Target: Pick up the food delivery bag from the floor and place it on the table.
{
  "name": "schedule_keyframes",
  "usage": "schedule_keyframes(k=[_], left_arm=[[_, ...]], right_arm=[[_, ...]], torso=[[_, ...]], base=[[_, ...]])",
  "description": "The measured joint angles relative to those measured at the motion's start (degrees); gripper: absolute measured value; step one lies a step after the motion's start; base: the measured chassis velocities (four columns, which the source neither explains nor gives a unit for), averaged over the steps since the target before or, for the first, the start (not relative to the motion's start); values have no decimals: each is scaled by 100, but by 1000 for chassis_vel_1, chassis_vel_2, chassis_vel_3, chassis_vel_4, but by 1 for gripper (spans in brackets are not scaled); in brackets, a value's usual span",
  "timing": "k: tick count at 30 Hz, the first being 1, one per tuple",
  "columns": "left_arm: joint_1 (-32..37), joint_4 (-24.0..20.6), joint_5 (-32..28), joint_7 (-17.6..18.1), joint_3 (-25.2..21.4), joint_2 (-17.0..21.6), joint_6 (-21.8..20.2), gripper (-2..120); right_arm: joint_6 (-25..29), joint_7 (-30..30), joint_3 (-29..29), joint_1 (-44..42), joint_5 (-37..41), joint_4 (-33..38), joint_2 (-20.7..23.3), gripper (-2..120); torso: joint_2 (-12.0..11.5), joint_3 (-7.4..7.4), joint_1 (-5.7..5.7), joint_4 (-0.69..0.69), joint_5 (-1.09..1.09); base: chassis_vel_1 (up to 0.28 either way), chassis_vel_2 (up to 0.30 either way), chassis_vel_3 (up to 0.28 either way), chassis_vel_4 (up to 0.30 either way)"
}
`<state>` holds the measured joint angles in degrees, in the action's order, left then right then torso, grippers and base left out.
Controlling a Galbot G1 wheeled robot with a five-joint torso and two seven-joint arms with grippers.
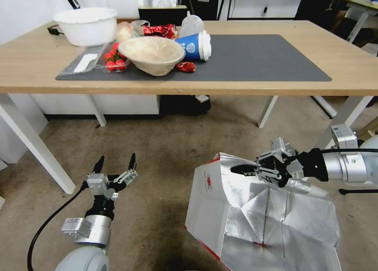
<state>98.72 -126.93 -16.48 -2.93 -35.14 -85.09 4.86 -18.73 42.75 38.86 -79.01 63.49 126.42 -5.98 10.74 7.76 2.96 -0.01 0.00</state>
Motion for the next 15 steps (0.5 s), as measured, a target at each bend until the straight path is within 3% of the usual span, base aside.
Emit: schedule_keyframes(k=[8,15], left_arm=[[22,-46,2,9,-6,7,-7,100],[23,-47,4,13,9,12,-15,100]], right_arm=[[-18,-29,1,1,13,45,-12,0],[-20,-39,-8,-14,15,22,-44,0]], torso=[[328,252,76,0,0],[511,382,130,0,0]], base=[[0,0,0,0],[0,0,0,0]])
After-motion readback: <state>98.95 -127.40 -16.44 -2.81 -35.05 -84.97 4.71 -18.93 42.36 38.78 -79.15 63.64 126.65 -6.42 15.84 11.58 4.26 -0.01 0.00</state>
